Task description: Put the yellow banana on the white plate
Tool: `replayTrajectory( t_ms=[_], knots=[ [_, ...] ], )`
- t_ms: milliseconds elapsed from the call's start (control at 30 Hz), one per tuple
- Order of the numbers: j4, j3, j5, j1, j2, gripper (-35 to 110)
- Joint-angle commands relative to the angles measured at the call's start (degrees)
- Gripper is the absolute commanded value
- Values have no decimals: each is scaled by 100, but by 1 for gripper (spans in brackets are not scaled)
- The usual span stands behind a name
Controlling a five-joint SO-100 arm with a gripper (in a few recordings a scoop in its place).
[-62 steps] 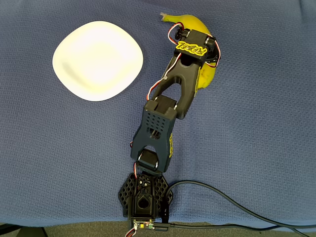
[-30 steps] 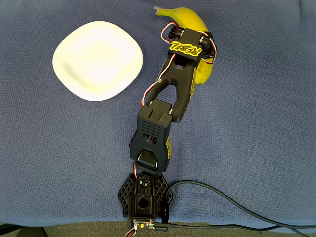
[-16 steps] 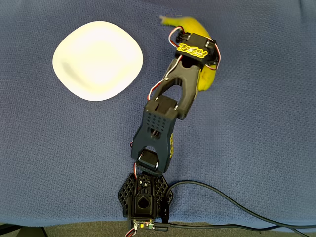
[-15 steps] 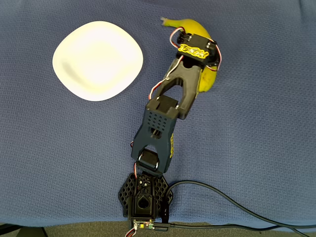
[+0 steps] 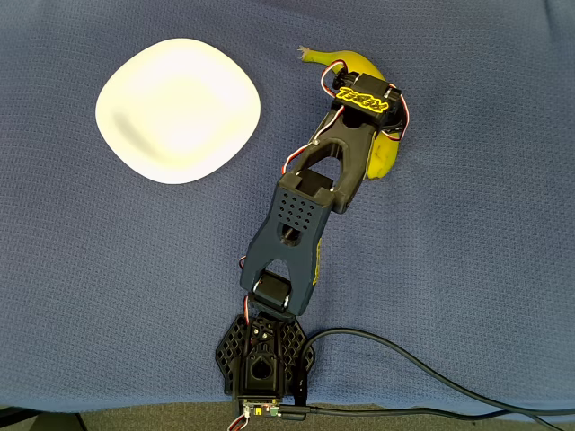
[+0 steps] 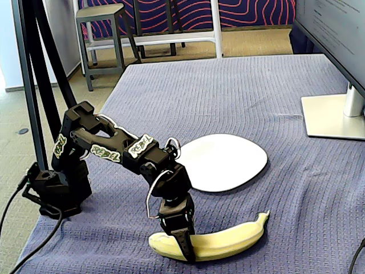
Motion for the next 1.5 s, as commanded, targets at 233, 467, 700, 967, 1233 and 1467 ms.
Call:
replayTrajectory(
  t_ms=[233, 467, 700, 967, 1233, 1467],
  knots=[
    [79, -132, -88, -185, 457, 29],
    [149, -97, -79, -167, 562, 21],
    [220, -141, -105, -176, 773, 5],
    [202, -141, -114, -149, 782, 0],
    [580, -536, -44, -439, 1679, 0],
    [1169, -1204, 132, -800, 2206, 0]
  ],
)
